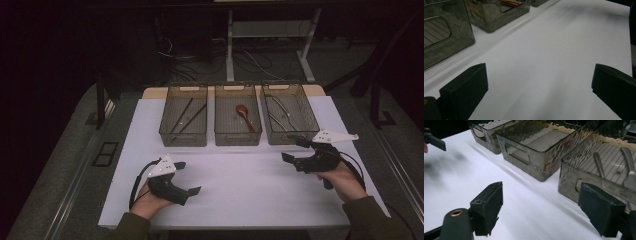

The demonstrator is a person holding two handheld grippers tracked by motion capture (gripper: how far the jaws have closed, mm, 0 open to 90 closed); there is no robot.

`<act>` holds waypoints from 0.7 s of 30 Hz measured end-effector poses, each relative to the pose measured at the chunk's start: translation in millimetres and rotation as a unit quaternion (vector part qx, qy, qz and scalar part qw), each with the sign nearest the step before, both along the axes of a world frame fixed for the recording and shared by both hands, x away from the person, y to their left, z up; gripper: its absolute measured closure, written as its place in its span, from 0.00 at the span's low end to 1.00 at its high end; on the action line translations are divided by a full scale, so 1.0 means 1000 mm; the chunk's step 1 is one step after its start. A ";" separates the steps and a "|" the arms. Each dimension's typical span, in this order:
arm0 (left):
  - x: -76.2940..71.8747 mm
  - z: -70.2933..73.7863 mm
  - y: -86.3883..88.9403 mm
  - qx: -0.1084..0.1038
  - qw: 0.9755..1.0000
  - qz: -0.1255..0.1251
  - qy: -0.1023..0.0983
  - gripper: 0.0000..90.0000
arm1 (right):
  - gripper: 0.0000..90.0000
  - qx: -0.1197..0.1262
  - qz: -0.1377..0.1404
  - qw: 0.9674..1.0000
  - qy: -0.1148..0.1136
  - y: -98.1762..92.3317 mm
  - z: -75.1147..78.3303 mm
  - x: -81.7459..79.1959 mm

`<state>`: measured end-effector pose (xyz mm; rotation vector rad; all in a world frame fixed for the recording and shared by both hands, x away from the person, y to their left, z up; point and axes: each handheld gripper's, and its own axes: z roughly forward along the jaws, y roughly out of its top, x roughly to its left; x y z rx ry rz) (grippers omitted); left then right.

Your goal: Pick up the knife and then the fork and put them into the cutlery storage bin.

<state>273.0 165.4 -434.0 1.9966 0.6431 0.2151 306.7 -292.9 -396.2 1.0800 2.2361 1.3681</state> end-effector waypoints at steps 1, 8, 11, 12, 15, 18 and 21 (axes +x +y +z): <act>0.000 0.000 0.000 -0.001 1.000 0.000 0.000 0.00 | 0.20 0.003 0.000 1.000 0.000 -0.001 -0.002 -0.002; 0.000 0.000 0.000 -0.001 1.000 0.000 0.001 0.00 | 0.20 0.017 -0.001 1.000 -0.002 -0.004 -0.012 -0.014; -0.001 0.000 0.000 -0.001 1.000 0.001 0.001 0.00 | 0.20 0.017 0.002 1.000 0.000 -0.006 -0.017 -0.020; -0.001 0.000 0.000 -0.001 1.000 0.001 0.001 0.00 | 0.20 0.018 0.002 1.000 -0.001 -0.006 -0.018 -0.021; -0.001 0.000 -0.001 0.000 1.000 0.000 0.002 0.00 | 0.20 0.010 0.006 1.000 0.002 -0.006 -0.023 -0.026; -0.001 0.000 -0.001 0.001 1.000 0.000 0.002 0.00 | 0.20 0.004 0.008 1.000 0.003 -0.004 -0.027 -0.032; -0.001 0.000 -0.001 0.001 1.000 0.000 0.002 0.00 | 0.20 0.001 0.011 1.000 0.004 -0.002 -0.032 -0.036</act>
